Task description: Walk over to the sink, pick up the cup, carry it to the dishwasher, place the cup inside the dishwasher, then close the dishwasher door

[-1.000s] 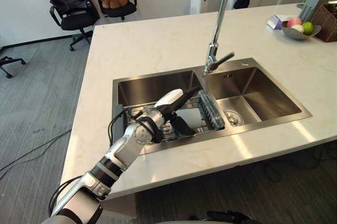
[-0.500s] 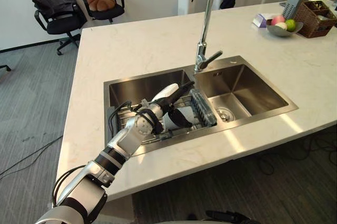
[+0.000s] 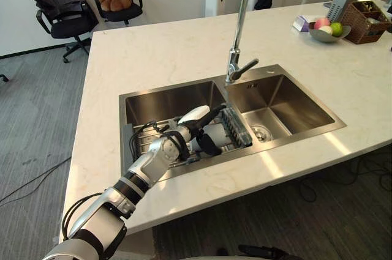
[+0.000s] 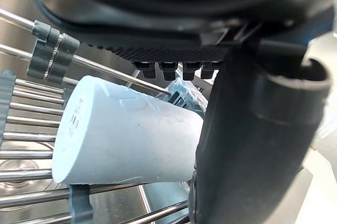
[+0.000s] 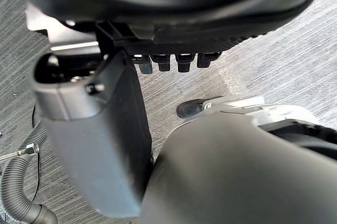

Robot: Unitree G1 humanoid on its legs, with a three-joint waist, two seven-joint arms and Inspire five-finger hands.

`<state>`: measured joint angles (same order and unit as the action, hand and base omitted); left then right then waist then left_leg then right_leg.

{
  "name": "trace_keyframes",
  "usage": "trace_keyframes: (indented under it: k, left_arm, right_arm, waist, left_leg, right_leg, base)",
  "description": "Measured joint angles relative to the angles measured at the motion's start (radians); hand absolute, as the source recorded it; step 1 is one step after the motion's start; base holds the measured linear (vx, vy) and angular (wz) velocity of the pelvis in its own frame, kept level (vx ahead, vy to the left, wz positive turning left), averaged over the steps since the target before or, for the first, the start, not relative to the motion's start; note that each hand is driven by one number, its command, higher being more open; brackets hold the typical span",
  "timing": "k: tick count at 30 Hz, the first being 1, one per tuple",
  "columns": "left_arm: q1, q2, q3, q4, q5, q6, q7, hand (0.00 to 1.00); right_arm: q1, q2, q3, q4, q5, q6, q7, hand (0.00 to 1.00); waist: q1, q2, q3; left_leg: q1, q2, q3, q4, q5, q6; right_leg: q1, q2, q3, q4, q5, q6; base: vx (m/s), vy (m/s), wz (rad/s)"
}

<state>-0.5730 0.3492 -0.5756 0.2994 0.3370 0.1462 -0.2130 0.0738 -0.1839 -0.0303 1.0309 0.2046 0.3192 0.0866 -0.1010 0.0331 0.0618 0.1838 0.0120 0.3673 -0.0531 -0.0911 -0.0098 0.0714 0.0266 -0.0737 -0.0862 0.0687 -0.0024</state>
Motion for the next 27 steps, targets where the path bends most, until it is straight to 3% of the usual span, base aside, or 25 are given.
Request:
trace_keyframes:
  k: [9, 16, 21, 27]
  left_arm:
    - [-0.002, -0.011, 0.014, 0.002, 0.011, 0.033, -0.040, 1.00]
    - [-0.048, -0.053, 0.036, 0.059, 0.058, 0.079, -0.129, 1.00]
    - [-0.079, -0.064, 0.070, 0.108, 0.085, 0.130, -0.222, 1.00]
    - [-0.115, -0.094, 0.094, 0.150, 0.136, 0.147, -0.298, 1.00]
  right_arm:
    - [-0.020, -0.006, 0.021, 0.003, -0.002, 0.031, 0.019, 1.00]
    - [-0.030, -0.009, 0.036, 0.002, -0.001, 0.058, 0.028, 1.00]
    - [-0.040, -0.006, 0.038, 0.001, -0.001, 0.078, 0.043, 1.00]
    - [-0.046, -0.007, 0.038, 0.000, -0.002, 0.096, 0.069, 1.00]
  waist:
    - [-0.001, -0.001, -0.001]
    - [-0.002, -0.003, -0.006]
    - [-0.025, -0.005, -0.011]
    - [-0.030, -0.004, -0.014]
  left_leg:
    - [-0.002, -0.003, -0.001, 0.000, 0.000, 0.001]
    - [-0.006, -0.007, -0.006, 0.000, 0.003, 0.006]
    - [-0.007, -0.008, -0.006, 0.000, 0.004, 0.007]
    - [-0.008, -0.007, -0.007, 0.000, 0.004, 0.007]
  right_leg:
    - [-0.002, -0.003, -0.005, -0.004, 0.001, 0.002]
    - [-0.004, -0.007, -0.009, -0.005, 0.004, 0.005]
    - [-0.006, -0.008, -0.009, -0.005, 0.005, 0.005]
    - [-0.006, -0.007, -0.011, -0.005, 0.005, 0.005]
  base:
    - [-0.01, -0.004, 0.00]
    - [-0.01, -0.003, 0.01]
    - [0.00, 0.000, 0.00]
    - [0.00, 0.000, 0.00]
